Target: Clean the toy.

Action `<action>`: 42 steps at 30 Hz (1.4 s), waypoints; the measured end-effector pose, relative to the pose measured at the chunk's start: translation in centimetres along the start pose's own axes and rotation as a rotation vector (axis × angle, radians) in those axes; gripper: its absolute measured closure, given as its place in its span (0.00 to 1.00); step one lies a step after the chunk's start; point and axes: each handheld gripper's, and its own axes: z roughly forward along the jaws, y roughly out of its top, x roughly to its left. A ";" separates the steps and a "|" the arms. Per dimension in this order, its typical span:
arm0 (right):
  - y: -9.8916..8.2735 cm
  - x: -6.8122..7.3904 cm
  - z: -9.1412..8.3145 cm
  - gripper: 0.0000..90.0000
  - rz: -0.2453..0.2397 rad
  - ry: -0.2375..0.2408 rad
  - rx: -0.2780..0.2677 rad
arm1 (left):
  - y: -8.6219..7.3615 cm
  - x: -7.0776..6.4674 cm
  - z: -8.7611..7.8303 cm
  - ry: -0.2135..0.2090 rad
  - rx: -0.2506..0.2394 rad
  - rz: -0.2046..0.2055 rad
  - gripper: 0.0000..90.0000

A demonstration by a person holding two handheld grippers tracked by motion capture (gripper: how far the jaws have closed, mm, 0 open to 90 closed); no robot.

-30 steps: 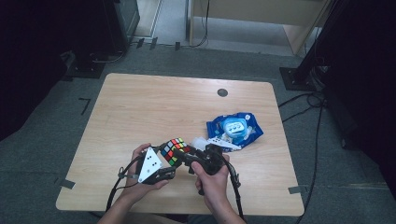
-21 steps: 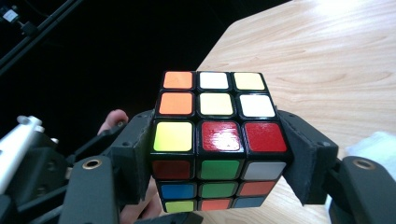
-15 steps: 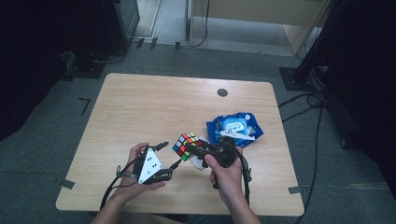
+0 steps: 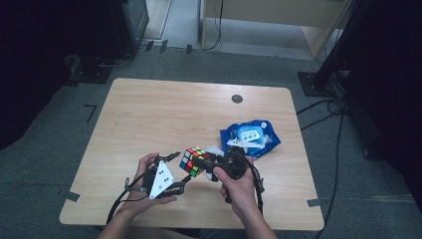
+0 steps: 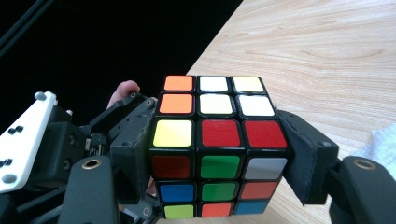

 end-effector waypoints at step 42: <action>0.2 0.9 0.0 0.38 -0.101 -0.004 0.020 | 0.0 0.9 -0.3 -0.043 -0.021 -0.068 0.38</action>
